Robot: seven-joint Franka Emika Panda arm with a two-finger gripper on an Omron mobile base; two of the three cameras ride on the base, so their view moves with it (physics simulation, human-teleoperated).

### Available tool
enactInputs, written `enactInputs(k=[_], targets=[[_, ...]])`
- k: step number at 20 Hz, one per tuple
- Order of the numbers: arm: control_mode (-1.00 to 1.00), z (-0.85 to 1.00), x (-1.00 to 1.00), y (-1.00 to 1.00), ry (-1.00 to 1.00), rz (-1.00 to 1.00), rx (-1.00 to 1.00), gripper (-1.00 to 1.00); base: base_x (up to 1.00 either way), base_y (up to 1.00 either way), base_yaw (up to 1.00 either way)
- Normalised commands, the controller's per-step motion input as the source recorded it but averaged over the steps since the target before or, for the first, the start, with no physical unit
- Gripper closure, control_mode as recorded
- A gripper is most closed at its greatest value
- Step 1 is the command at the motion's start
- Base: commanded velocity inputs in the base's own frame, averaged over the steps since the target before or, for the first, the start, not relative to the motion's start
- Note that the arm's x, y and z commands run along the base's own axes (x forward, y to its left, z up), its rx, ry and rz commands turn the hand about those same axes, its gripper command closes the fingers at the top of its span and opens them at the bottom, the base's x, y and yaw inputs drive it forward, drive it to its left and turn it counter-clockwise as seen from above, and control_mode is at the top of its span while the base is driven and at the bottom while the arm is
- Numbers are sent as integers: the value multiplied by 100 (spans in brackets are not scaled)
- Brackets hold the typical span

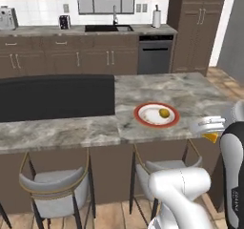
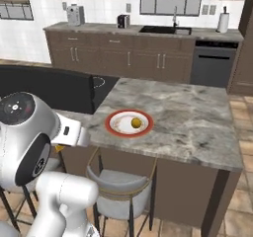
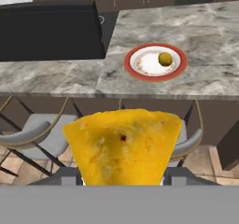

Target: Take the cheese, fish, and lemon from the fridge and place them on the plate on the dining counter to create an appetizer plate.

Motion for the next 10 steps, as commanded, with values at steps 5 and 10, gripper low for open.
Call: enactInputs(k=[5,10], targets=[[100,0,0,0,0,0,0,100,93,0,44],[100,0,0,0,0,0,0,100,65,0,42]])
